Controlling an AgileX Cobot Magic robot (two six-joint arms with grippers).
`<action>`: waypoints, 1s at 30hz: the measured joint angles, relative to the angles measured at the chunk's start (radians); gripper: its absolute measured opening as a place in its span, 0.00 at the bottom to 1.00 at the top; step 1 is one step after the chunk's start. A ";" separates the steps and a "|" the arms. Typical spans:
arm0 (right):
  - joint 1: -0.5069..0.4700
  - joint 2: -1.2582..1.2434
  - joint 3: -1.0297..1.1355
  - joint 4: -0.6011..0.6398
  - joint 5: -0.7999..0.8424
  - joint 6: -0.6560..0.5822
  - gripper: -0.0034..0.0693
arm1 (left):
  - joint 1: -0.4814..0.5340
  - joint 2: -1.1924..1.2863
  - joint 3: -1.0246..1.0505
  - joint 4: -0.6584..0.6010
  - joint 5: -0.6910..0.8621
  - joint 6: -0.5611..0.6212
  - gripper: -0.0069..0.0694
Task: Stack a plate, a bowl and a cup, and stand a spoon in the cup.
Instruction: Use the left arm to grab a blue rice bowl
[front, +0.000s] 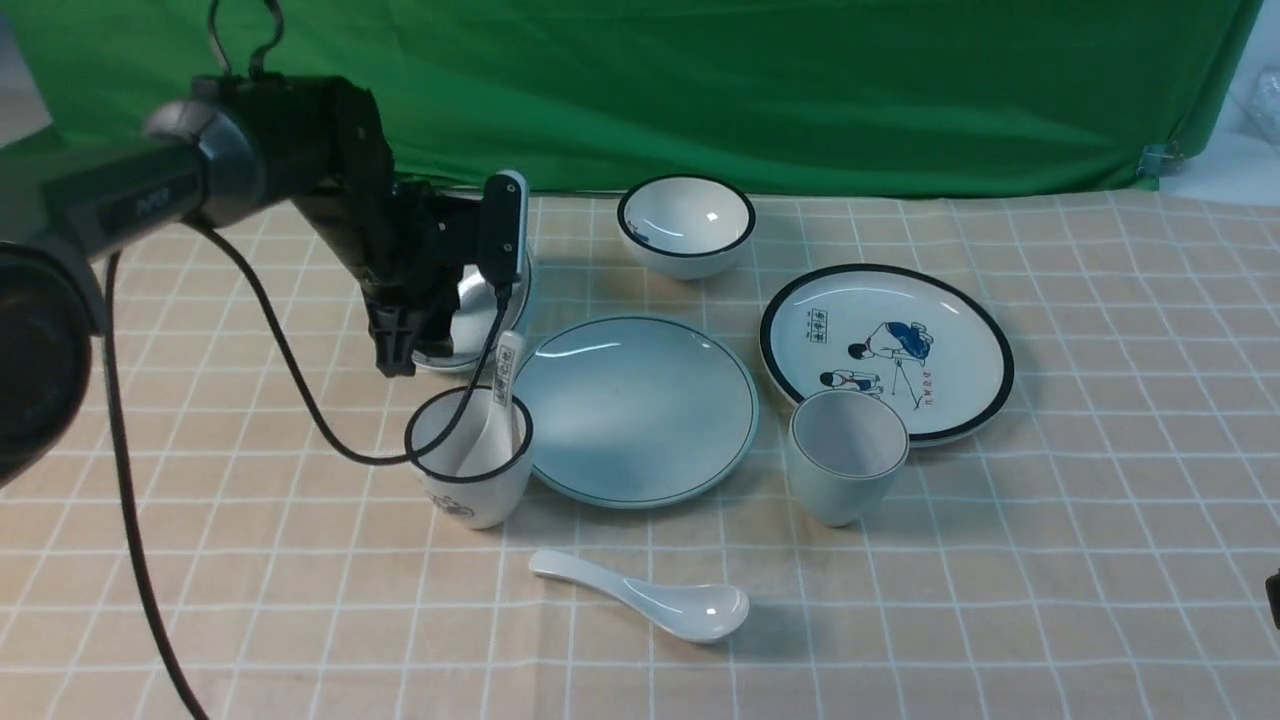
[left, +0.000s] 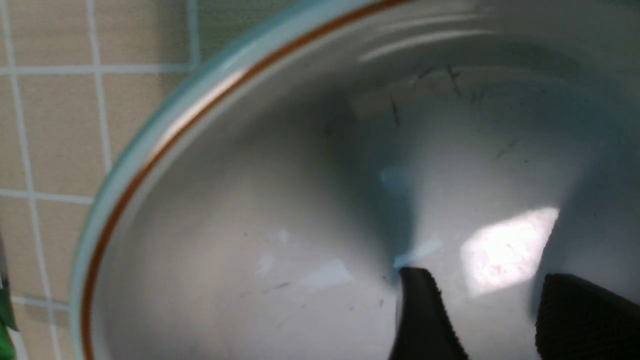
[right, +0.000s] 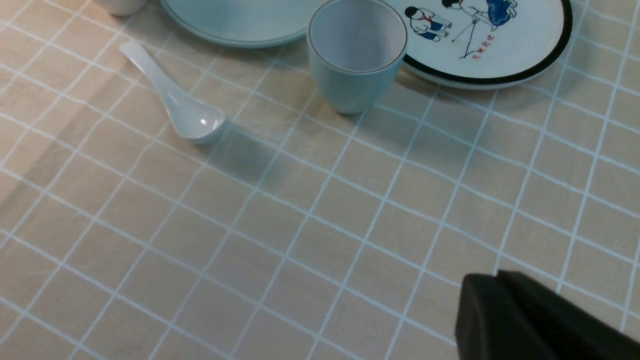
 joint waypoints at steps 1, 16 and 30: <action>0.000 0.000 0.000 0.000 0.000 0.000 0.12 | 0.000 -0.001 0.000 0.000 -0.002 0.000 0.50; 0.000 0.000 0.000 0.003 0.001 0.002 0.12 | 0.000 -0.034 -0.001 0.000 -0.064 -0.054 0.51; 0.000 0.000 0.002 0.003 -0.003 0.001 0.12 | 0.000 -0.142 0.077 -0.026 0.045 0.036 0.60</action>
